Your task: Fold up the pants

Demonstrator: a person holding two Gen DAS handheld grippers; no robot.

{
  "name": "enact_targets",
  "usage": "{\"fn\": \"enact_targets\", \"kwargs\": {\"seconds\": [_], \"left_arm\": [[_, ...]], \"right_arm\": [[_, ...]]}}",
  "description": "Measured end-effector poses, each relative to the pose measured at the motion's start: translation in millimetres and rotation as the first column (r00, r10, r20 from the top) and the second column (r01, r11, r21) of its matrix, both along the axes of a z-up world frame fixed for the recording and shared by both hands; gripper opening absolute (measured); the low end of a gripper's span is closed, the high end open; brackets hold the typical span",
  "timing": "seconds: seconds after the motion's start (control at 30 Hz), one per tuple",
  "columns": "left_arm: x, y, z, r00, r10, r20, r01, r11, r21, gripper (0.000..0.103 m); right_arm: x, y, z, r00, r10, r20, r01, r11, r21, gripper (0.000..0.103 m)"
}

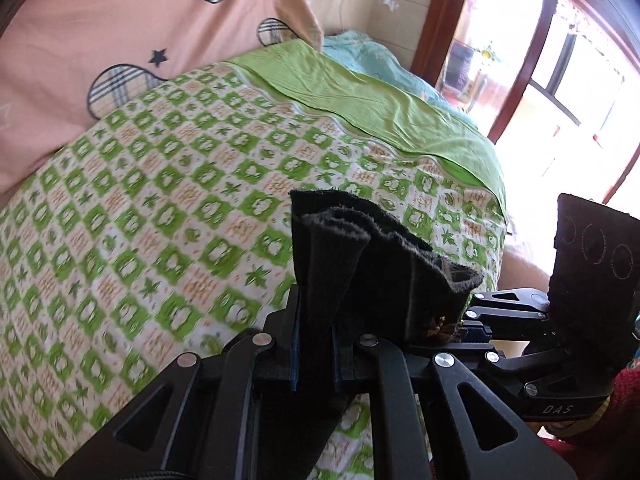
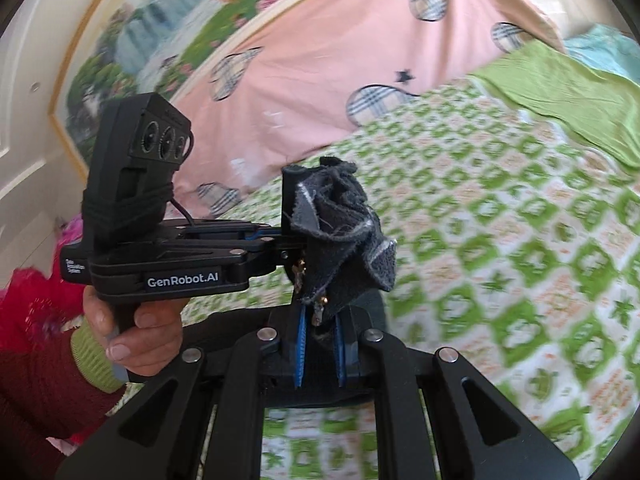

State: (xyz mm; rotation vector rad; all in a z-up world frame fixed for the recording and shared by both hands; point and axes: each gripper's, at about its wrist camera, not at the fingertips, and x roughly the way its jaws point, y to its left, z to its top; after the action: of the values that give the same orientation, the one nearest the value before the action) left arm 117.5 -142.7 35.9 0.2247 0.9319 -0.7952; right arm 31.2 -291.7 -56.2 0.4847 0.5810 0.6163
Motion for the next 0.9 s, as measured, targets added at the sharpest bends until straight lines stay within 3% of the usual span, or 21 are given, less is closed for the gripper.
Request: {"fn": "enact_targets", "kwargs": {"seconds": [0.5,0.9], "left_arm": [[-27,102,-32,0.970,0.235,-0.057,-0.237,0.971,-0.043,0.010],[-42,154,-73,0.912,0.396,-0.110,-0.399,0.917,-0.010,0.010]], "right_arm": [[3,90,-13,0.962,0.272,-0.011,-0.272,0.960,-0.066,0.013],[3,144,-43,0.919,0.385,-0.087,-0.395,0.902,-0.175,0.016]]}}
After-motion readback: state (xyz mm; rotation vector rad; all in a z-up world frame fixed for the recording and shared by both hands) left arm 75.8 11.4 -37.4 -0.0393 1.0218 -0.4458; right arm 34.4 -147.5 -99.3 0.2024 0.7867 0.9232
